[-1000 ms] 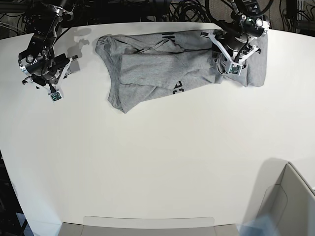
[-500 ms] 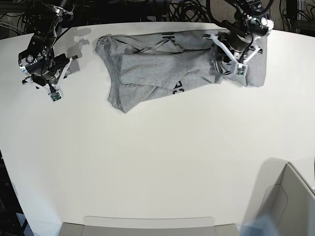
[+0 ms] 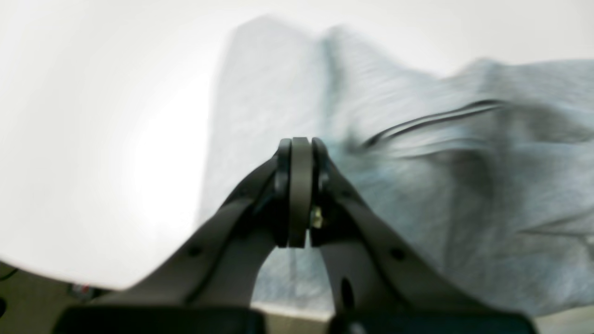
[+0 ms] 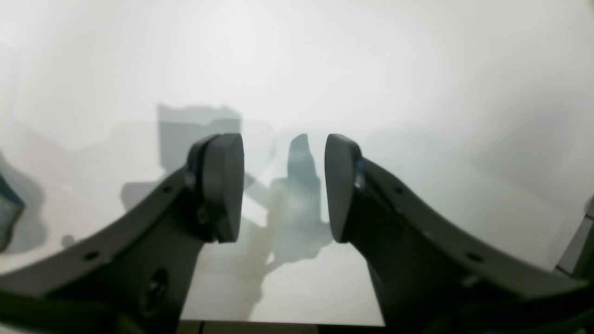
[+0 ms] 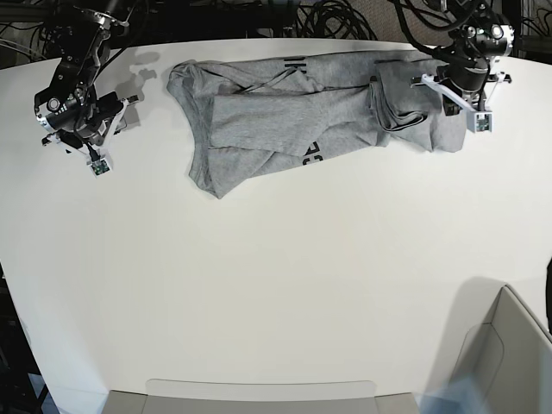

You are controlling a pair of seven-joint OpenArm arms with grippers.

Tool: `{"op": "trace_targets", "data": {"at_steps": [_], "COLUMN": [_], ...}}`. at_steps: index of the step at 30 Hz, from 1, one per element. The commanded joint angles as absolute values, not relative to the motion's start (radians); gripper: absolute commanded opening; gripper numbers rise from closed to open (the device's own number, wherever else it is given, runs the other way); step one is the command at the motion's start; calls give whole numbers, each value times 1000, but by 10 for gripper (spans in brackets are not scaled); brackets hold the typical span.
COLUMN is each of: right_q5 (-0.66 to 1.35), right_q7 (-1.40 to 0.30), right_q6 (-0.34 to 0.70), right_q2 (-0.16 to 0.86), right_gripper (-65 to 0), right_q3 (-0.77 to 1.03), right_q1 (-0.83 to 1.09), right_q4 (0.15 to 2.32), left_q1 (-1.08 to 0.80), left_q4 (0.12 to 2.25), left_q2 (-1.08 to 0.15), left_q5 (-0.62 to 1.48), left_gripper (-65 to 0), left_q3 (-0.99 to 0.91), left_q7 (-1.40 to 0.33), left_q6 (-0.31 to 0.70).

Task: Fold the T-shirt properly

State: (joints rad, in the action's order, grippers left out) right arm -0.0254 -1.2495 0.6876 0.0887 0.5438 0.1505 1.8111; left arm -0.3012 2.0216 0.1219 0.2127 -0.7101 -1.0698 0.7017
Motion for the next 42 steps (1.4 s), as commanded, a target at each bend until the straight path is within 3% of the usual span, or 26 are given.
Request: {"op": "trace_targets", "data": {"at_steps": [1, 23, 37, 42], "right_q5": [-21, -21, -21, -19], "right_q7": [-1241, -1241, -1241, -1241], "right_q6": [698, 698, 698, 698], "right_q2": [97, 99, 105, 105], "right_gripper": [-365, -365, -365, -365], "right_q3": [533, 535, 536, 536], "right_q1": [140, 137, 137, 131], "right_q4": [1828, 1830, 1830, 1831], "left_q1": [-305, -269, -203, -199], "left_q4": [2031, 1925, 1925, 2003], "left_q2": [116, 81, 101, 96], "left_q5": [223, 228, 225, 225], "left_gripper": [-650, -650, -650, -650], "left_q3": [-710, -598, -326, -446], "left_q7": [-1044, -1052, -1056, -1067], "left_q6": [698, 698, 698, 698]}}
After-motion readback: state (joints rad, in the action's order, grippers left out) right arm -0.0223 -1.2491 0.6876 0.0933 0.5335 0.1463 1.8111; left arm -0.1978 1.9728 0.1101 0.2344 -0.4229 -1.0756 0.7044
